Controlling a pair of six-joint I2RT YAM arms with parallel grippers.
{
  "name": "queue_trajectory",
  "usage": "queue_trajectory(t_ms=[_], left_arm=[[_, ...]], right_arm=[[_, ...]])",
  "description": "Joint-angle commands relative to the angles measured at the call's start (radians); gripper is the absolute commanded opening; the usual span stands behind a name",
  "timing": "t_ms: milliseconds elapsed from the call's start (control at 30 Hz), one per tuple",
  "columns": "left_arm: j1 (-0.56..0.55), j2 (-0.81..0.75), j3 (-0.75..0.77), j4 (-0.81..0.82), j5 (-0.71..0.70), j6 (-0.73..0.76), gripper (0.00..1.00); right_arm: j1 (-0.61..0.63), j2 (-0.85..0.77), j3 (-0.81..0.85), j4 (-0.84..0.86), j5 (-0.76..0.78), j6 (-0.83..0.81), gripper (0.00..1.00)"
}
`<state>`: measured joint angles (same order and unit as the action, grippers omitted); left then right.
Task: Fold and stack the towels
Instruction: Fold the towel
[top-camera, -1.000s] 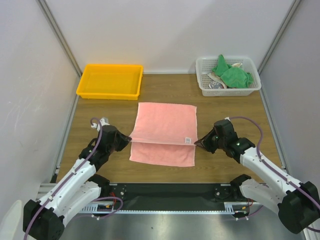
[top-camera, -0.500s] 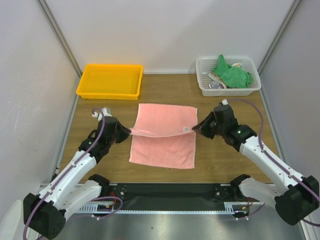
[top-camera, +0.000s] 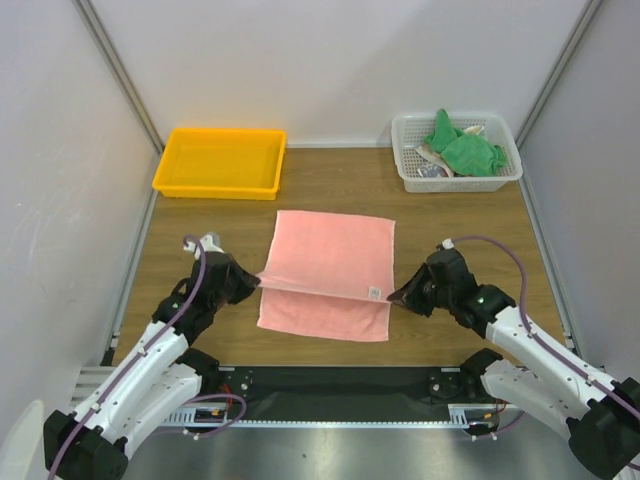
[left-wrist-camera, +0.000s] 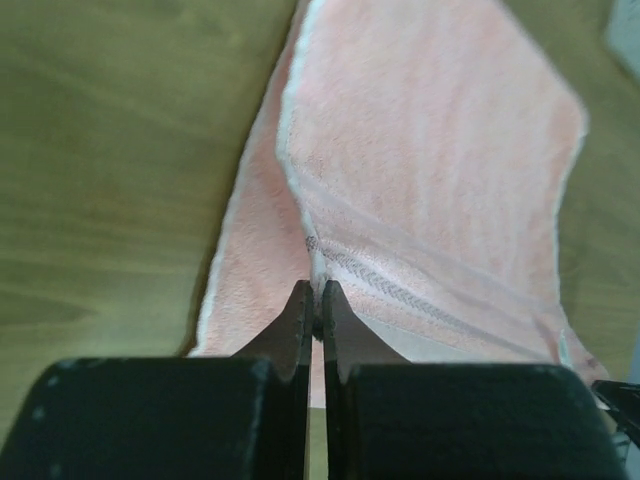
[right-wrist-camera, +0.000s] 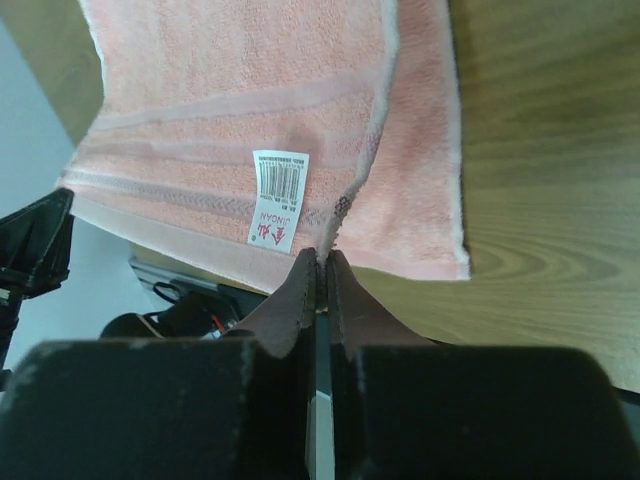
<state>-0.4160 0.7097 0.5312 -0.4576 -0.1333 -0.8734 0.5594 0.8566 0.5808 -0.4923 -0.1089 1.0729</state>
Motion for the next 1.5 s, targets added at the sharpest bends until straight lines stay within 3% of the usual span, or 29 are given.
queue_trajectory(t_ms=[0,500,600,800,867,1000,1167,1467], left_arm=[[0.009,-0.038,-0.049,-0.053,-0.037,-0.016,0.0],[0.009,-0.041,-0.168,-0.058,-0.028,0.007,0.0],[0.009,-0.016,-0.114,-0.014,-0.034,0.039,0.0],[0.011,0.175,0.128,0.069,-0.071,0.169,0.0],[0.011,0.195,0.219,0.057,-0.075,0.21,0.0],[0.011,0.142,0.285,0.024,-0.069,0.241,0.0],[0.011,0.053,0.279,-0.07,-0.062,0.218,0.0],[0.011,-0.079,0.066,-0.168,-0.025,0.142,0.0]], right_arm=[[0.016,-0.05,-0.035,-0.045,0.011,0.038,0.0],[0.019,0.002,-0.136,-0.026,-0.054,-0.013,0.0],[0.016,0.039,-0.069,-0.002,-0.014,-0.051,0.0],[-0.078,0.243,0.246,-0.032,-0.031,-0.26,0.0],[-0.079,0.254,0.362,-0.078,-0.017,-0.312,0.0],[-0.079,0.184,0.444,-0.127,-0.011,-0.329,0.0],[-0.067,0.067,0.398,-0.176,-0.008,-0.285,0.0],[0.033,-0.142,0.062,-0.197,-0.024,-0.125,0.0]])
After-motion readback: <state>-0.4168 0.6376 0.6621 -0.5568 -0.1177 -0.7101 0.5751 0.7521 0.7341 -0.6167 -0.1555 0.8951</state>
